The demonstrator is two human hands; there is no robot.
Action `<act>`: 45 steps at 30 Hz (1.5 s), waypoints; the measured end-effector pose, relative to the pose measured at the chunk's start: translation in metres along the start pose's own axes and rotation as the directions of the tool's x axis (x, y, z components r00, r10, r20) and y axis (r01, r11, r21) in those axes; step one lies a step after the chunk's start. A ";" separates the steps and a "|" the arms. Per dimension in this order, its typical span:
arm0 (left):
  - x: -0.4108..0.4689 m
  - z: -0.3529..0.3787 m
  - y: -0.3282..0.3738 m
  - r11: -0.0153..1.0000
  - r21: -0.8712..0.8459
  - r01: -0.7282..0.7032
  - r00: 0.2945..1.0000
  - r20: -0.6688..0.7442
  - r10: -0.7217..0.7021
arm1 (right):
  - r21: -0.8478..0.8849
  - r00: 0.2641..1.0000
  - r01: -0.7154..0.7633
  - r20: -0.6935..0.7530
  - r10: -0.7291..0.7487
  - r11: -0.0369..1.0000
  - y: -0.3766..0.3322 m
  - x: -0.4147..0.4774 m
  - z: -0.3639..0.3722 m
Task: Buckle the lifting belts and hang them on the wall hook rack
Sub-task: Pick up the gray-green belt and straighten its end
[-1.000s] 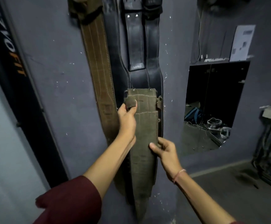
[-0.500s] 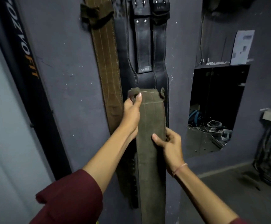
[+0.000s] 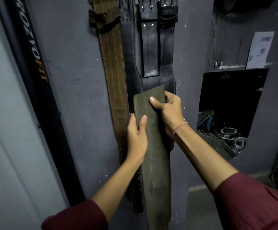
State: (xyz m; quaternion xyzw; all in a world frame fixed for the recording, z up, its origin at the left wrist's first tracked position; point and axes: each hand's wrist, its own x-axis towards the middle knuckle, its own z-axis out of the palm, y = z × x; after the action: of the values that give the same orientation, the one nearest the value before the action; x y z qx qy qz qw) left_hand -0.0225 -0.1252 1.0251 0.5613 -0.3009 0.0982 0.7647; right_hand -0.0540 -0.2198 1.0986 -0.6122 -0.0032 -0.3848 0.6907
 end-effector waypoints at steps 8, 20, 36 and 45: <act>0.021 0.020 0.014 0.993 0.057 -0.101 0.995 -0.011 0.101 | -0.012 1.000 0.006 0.005 -0.006 1.000 0.062 -0.077 -0.053; 0.054 0.025 0.033 0.997 0.054 -0.063 0.997 -0.041 0.065 | -0.030 0.996 -0.033 0.077 0.035 0.999 0.043 -0.061 -0.043; -0.024 0.004 -0.018 0.948 0.295 -0.123 0.990 0.107 0.095 | 0.185 0.991 -0.029 -0.120 0.052 0.982 0.014 -0.019 -0.028; -0.092 -0.028 -0.085 0.961 0.185 0.205 0.948 0.209 -0.242 | 0.207 0.992 -0.045 -0.107 0.068 0.977 0.002 -0.004 -0.025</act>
State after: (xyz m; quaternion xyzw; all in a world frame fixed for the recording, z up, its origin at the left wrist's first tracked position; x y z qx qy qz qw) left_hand -0.0448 -0.1115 0.8995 0.6592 -0.3127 -0.0308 0.6831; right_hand -0.0676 -0.2391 1.0890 -0.5148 0.0140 -0.3968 0.7598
